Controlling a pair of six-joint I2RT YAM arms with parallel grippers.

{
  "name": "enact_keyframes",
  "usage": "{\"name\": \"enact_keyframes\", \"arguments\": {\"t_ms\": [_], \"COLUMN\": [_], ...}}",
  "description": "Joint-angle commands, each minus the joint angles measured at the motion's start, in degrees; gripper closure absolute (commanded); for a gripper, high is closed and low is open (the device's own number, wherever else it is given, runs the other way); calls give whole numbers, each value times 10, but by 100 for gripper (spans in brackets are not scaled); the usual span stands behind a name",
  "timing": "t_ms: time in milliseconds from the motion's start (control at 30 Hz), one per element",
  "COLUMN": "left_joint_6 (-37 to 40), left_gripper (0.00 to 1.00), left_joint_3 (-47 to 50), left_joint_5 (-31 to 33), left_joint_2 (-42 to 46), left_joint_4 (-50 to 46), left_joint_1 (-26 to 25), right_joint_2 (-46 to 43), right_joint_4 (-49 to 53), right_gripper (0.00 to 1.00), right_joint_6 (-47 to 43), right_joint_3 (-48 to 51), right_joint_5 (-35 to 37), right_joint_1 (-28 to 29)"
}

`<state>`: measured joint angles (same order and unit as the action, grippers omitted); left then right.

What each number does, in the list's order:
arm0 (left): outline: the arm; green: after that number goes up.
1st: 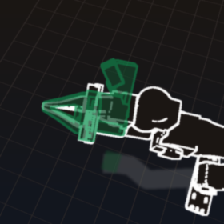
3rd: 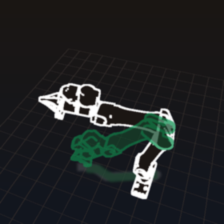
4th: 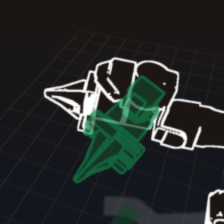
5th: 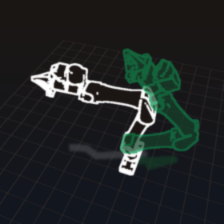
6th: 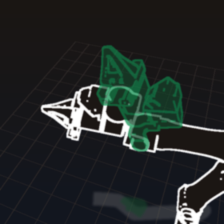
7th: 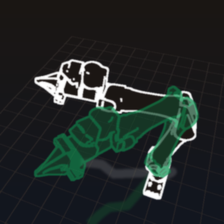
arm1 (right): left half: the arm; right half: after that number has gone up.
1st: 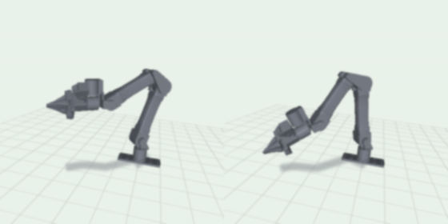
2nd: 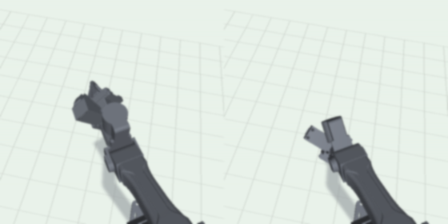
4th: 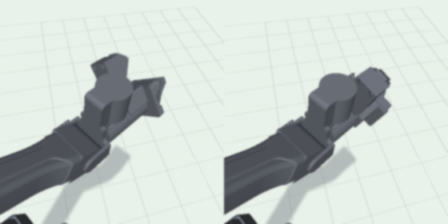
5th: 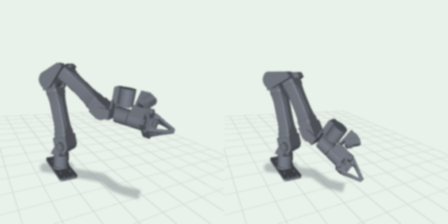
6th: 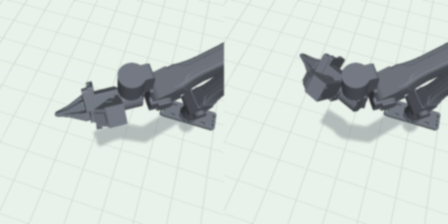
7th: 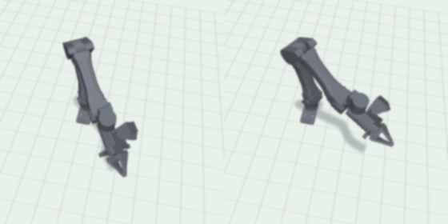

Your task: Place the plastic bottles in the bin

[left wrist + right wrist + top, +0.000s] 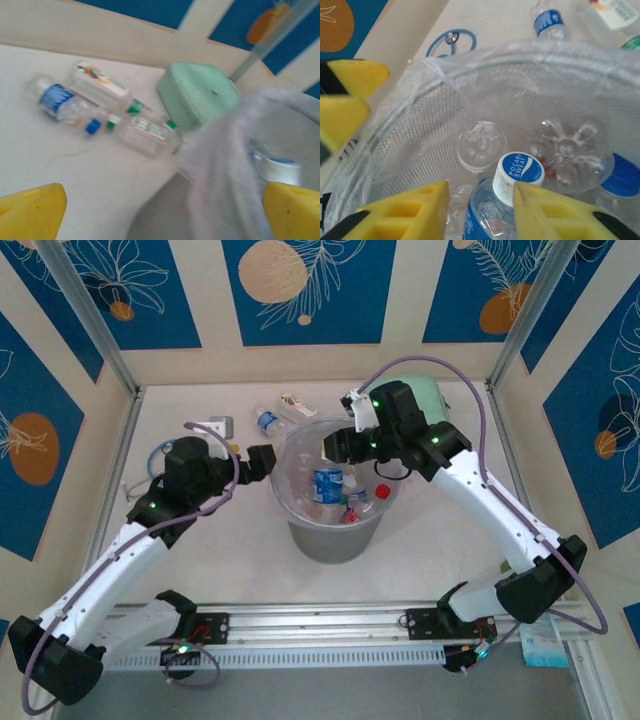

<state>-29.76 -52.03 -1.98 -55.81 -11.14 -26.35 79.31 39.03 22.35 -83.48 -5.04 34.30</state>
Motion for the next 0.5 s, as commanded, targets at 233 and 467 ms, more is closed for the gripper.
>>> {"name": "enact_keyframes", "arguments": {"t_ms": [233, 467], "left_joint_6": [-111, -166], "left_gripper": [0, 0], "left_joint_3": [38, -21], "left_joint_5": [-99, -50], "left_joint_2": [-156, -326], "left_joint_4": [163, 220], "left_joint_1": [101, 101], "right_joint_2": [-46, -207], "right_joint_4": [-61, -125], "right_gripper": [57, 43], "right_joint_6": [22, 25], "right_joint_3": [31, 131], "right_joint_5": [-29, 98], "right_joint_1": [-2, -9]}}
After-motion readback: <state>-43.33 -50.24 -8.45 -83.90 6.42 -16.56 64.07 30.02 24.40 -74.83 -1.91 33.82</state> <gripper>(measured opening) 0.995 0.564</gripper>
